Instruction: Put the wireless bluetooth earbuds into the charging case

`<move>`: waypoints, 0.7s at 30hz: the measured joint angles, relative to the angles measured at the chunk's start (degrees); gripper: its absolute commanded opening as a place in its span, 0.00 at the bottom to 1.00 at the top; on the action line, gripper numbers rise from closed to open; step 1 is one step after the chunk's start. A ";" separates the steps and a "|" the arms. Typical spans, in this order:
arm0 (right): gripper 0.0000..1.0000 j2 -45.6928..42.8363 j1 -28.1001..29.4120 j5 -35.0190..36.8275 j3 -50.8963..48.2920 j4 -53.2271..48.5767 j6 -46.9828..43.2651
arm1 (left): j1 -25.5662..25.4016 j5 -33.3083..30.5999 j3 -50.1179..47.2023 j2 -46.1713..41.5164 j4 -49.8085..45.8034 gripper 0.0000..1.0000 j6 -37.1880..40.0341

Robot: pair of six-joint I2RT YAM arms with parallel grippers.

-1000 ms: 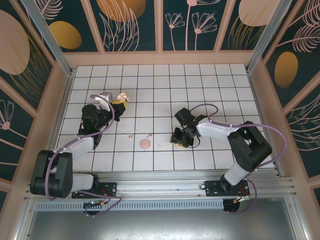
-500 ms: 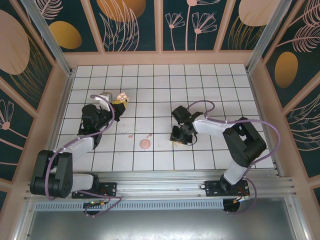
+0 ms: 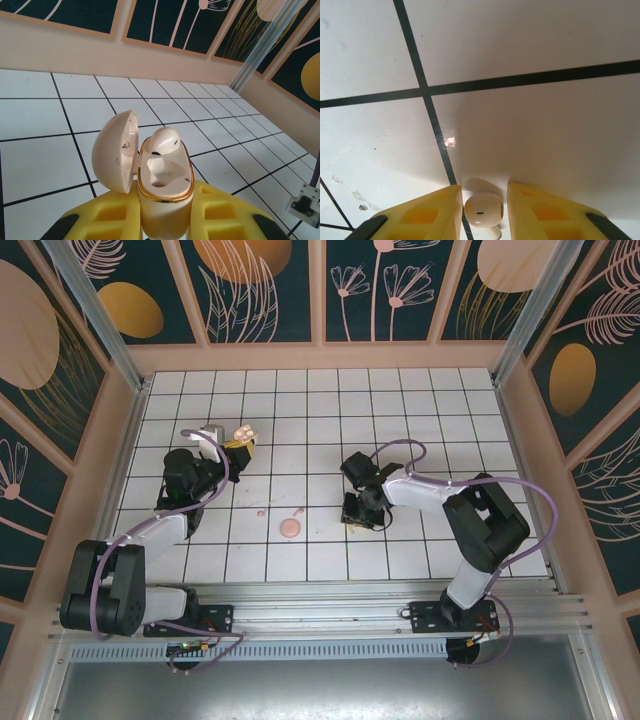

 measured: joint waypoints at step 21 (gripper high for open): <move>0.22 -2.71 0.96 3.21 -1.68 2.32 0.17 | -0.13 0.76 0.04 0.00 0.35 0.11 0.00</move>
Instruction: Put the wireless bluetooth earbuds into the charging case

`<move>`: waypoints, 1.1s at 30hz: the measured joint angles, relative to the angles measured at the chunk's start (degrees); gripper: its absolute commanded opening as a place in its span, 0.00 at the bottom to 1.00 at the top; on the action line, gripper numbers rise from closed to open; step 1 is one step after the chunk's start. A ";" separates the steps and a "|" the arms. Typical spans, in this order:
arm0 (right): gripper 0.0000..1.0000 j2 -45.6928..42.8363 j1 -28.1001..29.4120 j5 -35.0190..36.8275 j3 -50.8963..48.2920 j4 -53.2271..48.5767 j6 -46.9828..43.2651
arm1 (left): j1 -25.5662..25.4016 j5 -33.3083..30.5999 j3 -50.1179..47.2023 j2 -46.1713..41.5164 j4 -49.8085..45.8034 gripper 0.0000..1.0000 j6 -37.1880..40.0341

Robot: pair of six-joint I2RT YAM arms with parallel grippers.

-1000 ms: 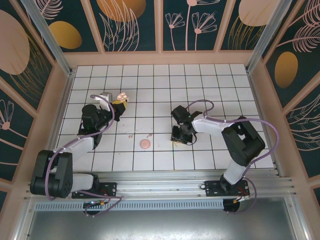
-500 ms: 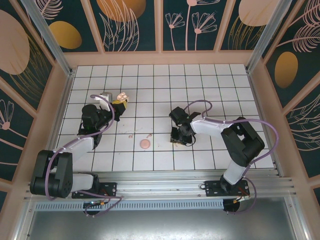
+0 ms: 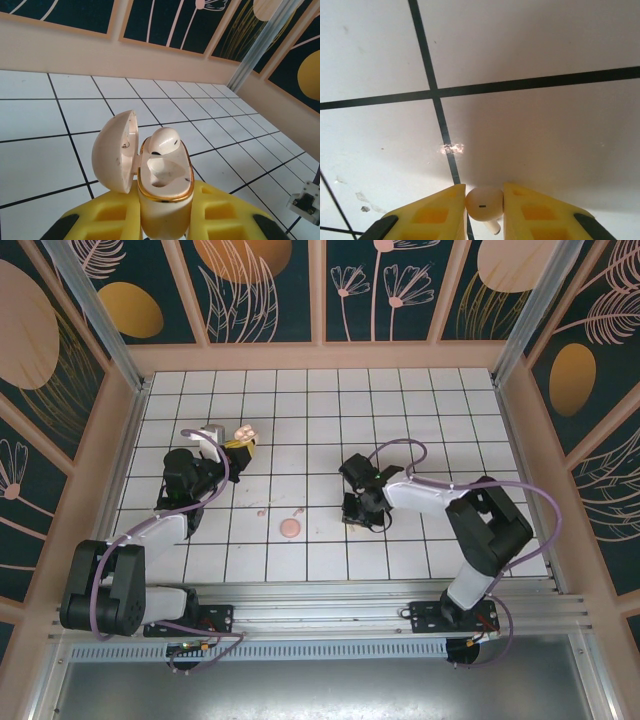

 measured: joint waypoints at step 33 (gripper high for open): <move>0.23 -31.52 -2.23 -0.37 -6.86 36.87 -18.03 | -24.57 0.26 4.44 13.33 19.69 0.10 13.99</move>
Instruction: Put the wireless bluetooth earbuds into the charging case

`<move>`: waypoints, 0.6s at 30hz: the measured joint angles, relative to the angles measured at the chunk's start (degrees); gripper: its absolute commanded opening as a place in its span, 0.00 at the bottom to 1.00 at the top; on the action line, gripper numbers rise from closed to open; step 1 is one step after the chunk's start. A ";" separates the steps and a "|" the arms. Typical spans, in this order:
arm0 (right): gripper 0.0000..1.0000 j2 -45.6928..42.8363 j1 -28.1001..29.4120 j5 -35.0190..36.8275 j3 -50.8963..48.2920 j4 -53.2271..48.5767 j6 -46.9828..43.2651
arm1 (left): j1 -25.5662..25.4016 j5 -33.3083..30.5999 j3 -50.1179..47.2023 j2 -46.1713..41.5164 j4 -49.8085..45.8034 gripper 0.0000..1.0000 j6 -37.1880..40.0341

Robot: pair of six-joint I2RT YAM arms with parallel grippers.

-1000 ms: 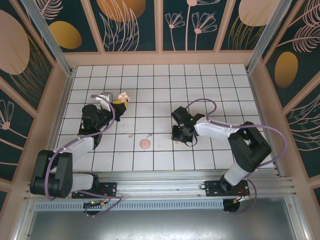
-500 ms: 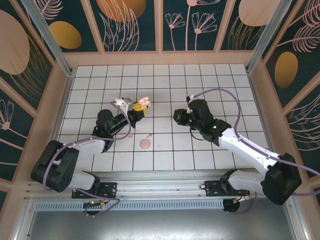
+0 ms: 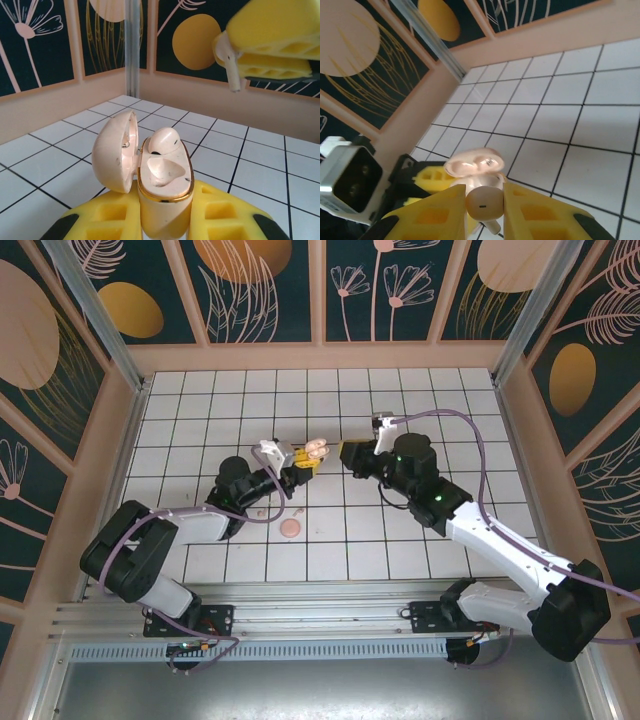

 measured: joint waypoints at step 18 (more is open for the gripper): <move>0.23 5.77 2.21 -2.89 0.00 8.35 -0.81 | -1.66 -1.27 2.25 0.44 0.42 0.10 0.17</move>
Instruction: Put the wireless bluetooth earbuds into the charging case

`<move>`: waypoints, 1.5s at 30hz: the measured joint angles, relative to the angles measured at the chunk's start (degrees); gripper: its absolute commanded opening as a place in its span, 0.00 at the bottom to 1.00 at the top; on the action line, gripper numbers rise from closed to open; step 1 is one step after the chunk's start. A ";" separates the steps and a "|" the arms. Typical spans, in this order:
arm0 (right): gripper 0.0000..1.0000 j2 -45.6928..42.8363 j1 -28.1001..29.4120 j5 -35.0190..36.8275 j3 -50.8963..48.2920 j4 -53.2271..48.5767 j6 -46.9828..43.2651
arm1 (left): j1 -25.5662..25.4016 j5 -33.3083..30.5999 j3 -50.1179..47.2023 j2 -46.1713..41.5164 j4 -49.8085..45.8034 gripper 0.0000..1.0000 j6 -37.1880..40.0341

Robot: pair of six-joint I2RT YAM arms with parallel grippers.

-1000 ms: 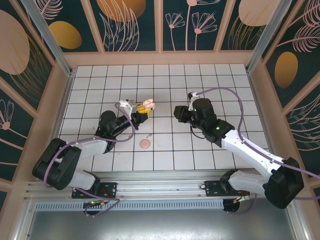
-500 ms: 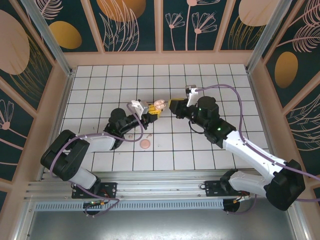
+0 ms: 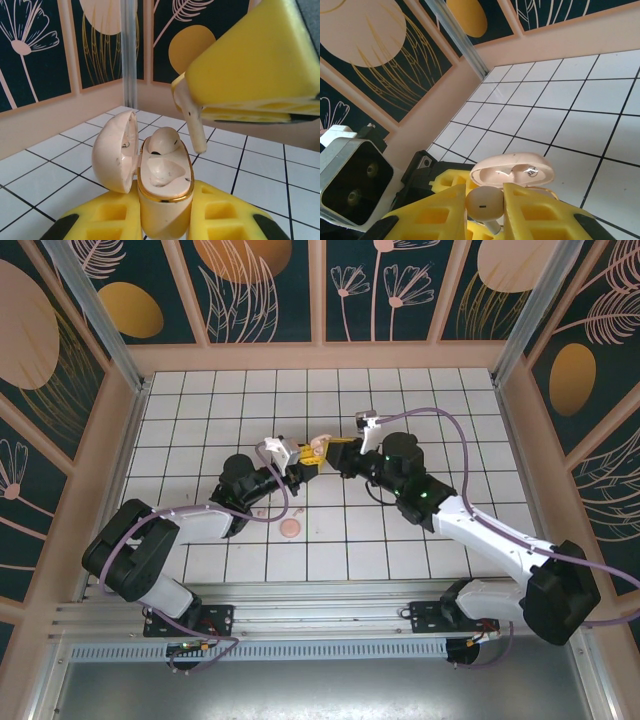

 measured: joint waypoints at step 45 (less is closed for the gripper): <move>0.22 2.12 0.94 4.04 -3.52 11.50 1.97 | -0.90 -1.75 0.17 0.72 3.58 0.10 -4.04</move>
